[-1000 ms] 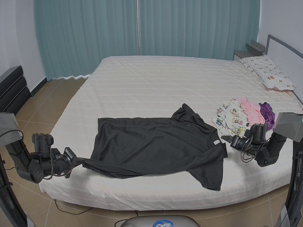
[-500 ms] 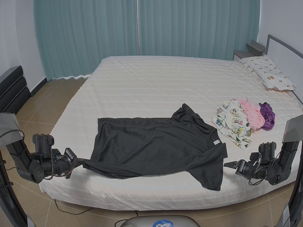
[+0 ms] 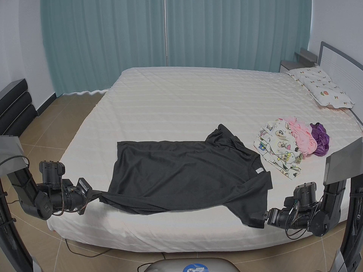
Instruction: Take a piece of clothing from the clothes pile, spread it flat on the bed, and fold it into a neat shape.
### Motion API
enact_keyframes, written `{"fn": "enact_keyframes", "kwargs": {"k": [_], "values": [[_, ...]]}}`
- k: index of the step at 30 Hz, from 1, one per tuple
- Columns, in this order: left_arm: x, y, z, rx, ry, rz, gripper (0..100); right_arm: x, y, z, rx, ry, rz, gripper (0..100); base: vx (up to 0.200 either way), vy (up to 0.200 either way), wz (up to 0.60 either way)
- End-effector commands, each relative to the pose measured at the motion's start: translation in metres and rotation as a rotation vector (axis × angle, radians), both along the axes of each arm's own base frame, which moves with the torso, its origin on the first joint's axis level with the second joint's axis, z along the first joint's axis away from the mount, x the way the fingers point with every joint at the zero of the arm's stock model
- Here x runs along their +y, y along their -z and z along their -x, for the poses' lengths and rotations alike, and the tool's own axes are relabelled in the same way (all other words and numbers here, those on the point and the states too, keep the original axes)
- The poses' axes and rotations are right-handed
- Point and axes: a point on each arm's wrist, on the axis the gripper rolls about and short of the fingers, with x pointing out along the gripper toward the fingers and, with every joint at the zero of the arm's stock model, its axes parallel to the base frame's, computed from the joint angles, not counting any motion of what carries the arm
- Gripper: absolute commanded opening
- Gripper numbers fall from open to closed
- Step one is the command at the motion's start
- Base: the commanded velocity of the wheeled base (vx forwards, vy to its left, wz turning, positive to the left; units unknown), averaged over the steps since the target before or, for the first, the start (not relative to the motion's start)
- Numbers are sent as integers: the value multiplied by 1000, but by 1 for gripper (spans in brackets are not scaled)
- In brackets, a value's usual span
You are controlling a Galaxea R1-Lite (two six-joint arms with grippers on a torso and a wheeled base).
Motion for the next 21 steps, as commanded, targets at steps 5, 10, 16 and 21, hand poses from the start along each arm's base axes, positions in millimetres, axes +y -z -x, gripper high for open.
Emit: {"fn": "enact_keyframes", "kwargs": {"k": [5,10,16,21], "values": [[0,1,0,2,0,1,0,4,6,-10,-14,-5,-4,100,0,0,0],[0,1,0,2,0,1,0,1,4,-21,-49,14,-8,100,0,0,0],[0,1,0,3,0,1,0,-16,-2,-48,-135,84,-12,100,0,0,0],[0,1,0,2,0,1,0,-26,-2,-63,-124,102,-15,100,0,0,0]]}}
